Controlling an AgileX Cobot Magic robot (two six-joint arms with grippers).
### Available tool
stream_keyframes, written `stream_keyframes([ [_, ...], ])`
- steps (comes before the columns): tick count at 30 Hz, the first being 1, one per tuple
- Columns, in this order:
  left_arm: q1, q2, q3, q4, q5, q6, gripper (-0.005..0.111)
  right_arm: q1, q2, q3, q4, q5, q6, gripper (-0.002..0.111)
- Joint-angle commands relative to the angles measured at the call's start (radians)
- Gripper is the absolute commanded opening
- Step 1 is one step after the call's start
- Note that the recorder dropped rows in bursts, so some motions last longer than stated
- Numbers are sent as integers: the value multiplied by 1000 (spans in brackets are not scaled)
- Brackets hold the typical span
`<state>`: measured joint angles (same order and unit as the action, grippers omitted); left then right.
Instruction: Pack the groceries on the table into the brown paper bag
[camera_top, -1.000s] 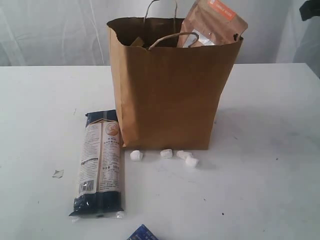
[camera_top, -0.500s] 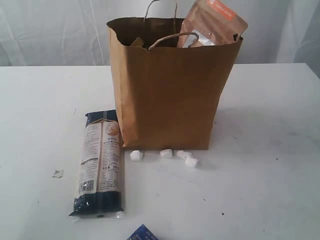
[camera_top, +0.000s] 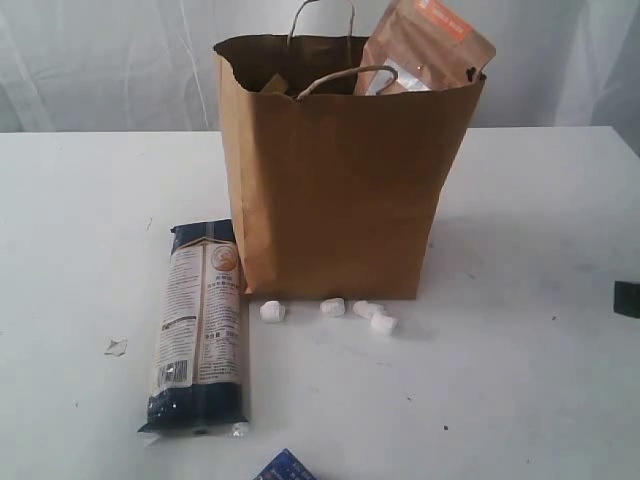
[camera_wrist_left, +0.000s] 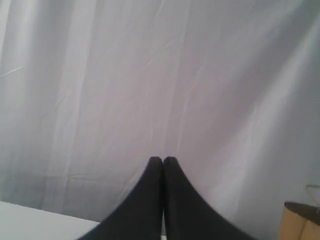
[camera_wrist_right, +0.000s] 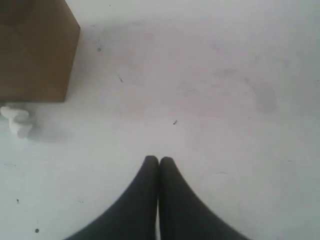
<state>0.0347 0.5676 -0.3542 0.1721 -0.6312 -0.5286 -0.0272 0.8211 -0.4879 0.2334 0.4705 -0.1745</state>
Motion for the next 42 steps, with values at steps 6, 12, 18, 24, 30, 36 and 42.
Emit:
stream_keyframes([
  [6, -8, 453, -241, 1484, 240, -991, 0, -4, 1, 3, 88, -91, -5, 0],
  [12, -8, 579, -253, 1572, 237, -1469, 0, -4, 1, 3, 98, -1, -5, 0],
  [18, -8, 663, -225, 1499, 939, -973, 0, -4, 1, 3, 136, 137, -5, 0],
  [24, -68, 702, -163, -163, 1028, 702, 0, -4, 1, 3, 135, 130, -5, 0],
  [30, -106, 648, -264, -972, 1400, 1397, 0, -4, 1, 3, 134, 66, -5, 0],
  [36, -106, 646, -339, -1349, 1462, 1738, 11, -4, 1, 3, 134, 46, -5, 0],
  [42, -254, 686, -322, -1410, 1609, 1871, 68, -4, 1, 3, 134, 28, -5, 0],
])
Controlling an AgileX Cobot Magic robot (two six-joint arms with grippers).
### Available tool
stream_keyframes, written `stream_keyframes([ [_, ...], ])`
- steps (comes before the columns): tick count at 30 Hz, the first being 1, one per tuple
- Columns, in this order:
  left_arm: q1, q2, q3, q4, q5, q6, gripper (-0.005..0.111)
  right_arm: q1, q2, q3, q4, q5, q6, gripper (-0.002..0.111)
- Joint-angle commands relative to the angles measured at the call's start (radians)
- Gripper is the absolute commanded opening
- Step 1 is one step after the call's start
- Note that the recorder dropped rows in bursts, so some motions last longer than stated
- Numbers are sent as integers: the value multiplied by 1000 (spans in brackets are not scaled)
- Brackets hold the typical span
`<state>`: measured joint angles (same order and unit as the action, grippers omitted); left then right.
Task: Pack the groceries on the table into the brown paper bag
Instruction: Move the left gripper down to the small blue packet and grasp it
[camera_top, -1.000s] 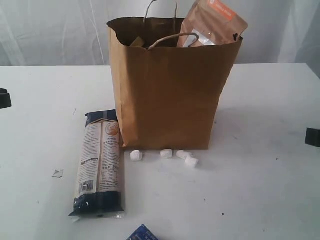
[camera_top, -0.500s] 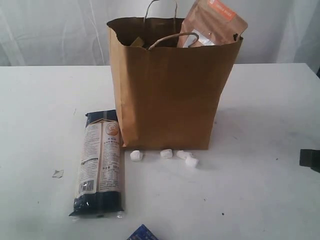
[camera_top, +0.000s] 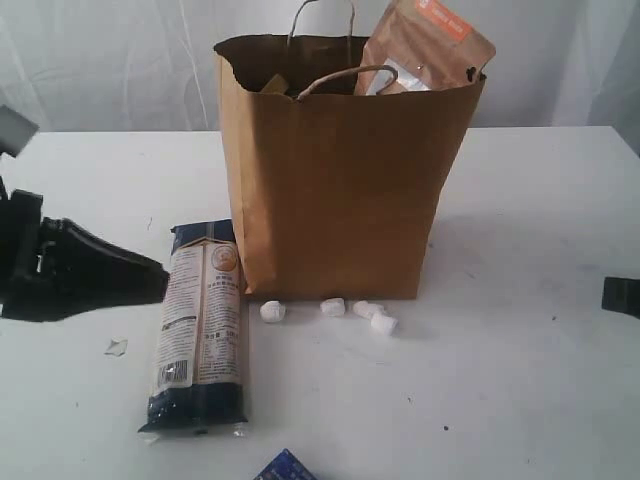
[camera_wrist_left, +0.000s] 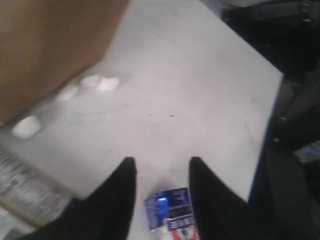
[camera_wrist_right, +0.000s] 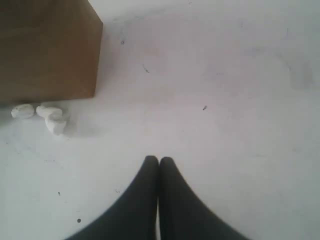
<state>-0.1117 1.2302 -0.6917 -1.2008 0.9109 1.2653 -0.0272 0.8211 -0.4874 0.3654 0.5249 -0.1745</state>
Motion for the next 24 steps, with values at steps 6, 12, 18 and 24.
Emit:
stream_keyframes([
  [6, -260, 57, 52, -49, -186, 185, 101, -4, 1, 3, 4, -41, -5, 0],
  [12, -398, 77, 52, 219, -279, 75, 101, -4, 1, 3, 4, -7, -5, 0],
  [18, -691, 115, 52, 602, -536, -469, 101, -4, 1, 3, 4, -9, -5, 0],
  [24, -798, 236, 52, 680, -624, -664, 101, -4, 1, 3, 4, -9, -5, 0],
])
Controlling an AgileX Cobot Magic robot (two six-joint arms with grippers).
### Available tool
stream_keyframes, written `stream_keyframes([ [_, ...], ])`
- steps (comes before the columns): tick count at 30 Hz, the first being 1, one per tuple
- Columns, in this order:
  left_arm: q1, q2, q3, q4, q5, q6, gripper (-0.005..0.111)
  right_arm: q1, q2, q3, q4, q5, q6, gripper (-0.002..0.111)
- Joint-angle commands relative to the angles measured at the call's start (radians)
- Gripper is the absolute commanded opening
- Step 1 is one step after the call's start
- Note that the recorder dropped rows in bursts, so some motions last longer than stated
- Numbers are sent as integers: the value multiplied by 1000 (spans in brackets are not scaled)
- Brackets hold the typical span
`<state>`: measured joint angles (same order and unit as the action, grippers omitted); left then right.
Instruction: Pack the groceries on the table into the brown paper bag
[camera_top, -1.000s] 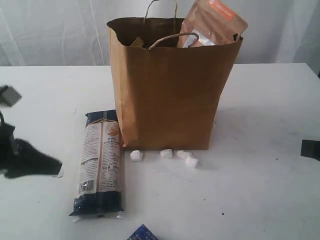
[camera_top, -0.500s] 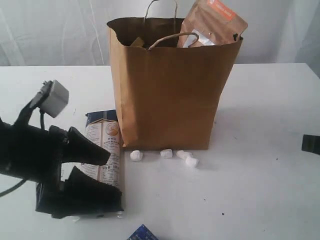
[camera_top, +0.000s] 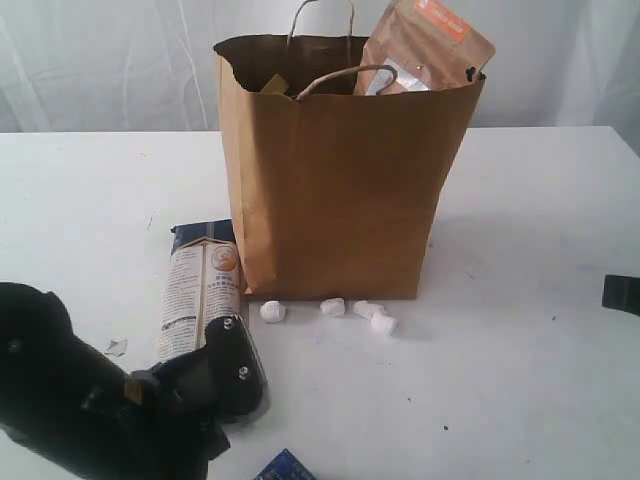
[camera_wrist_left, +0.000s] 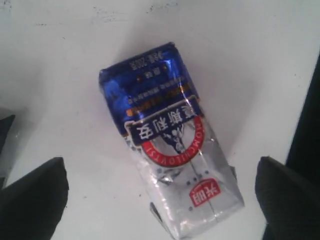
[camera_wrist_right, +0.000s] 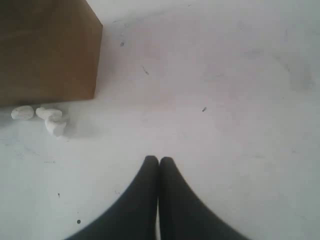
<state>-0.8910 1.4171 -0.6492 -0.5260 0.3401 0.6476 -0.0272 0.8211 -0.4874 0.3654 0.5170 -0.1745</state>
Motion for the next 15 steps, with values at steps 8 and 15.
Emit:
stream_keyframes([
  [8, -18, 142, 9, 7, -108, -72, 79, -4, 1, 3, 0, -22, -5, 0],
  [15, -18, 142, 7, 20, -26, -65, 0, -4, 1, 3, 0, -61, -5, 0],
])
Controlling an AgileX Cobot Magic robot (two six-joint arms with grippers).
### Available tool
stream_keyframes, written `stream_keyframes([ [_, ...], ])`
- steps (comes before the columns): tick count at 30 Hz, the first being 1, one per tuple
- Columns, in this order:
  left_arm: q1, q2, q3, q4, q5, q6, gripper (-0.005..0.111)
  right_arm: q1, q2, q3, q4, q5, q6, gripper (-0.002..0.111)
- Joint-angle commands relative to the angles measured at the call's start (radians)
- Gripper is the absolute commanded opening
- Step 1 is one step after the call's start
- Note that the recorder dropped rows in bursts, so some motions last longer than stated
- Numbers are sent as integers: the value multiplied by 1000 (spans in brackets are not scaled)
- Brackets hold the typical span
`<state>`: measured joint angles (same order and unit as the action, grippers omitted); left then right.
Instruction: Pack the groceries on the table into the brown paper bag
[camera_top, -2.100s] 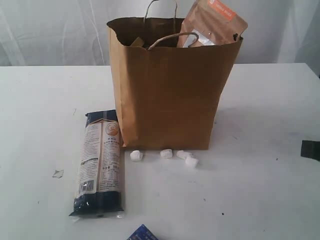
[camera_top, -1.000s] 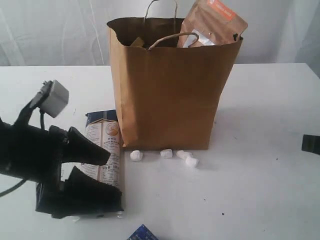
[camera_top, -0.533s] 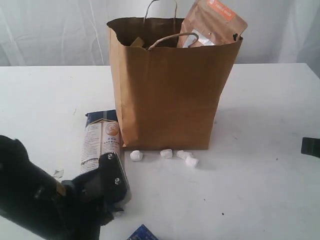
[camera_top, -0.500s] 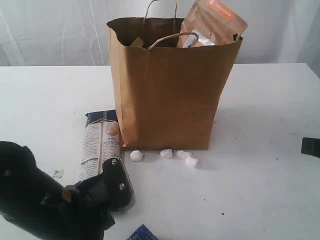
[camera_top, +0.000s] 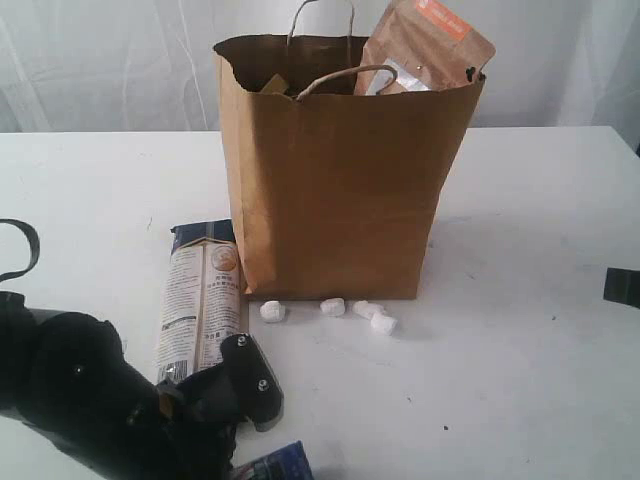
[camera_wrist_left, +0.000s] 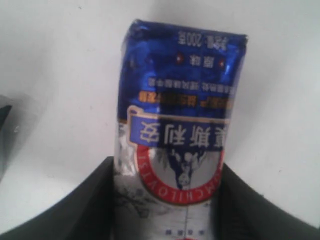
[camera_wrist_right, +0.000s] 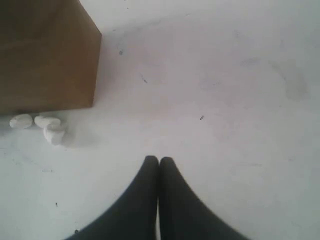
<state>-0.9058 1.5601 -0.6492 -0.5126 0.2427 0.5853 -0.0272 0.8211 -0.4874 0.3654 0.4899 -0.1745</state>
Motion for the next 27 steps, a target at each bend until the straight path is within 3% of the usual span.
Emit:
stream_keyframes([
  [1, -4, -1, 7, 7, 86, -6, 0, -4, 1, 3, 0, -43, -5, 0],
  [6, -1, -48, -6, 66, 94, -6, 0, -4, 1, 3, 0, -69, -5, 0],
  [11, -1, -177, -122, 285, 203, -25, 0, -4, 1, 3, 0, -73, -5, 0],
  [13, -1, -241, -179, 414, 261, -121, 0, -4, 1, 3, 0, -73, -5, 0],
  [17, -1, -358, -264, 765, 415, -372, 0, -4, 1, 3, 0, -65, -5, 0],
  [22, 6, -466, -294, 1417, 658, -763, 0, -4, 1, 3, 0, -44, -5, 0],
  [24, 31, -495, -294, 1627, 644, -925, 0, -4, 1, 3, 0, -39, -5, 0],
  [27, 94, -538, -294, 1822, 444, -1203, 0, -4, 1, 3, 0, -39, -5, 0],
])
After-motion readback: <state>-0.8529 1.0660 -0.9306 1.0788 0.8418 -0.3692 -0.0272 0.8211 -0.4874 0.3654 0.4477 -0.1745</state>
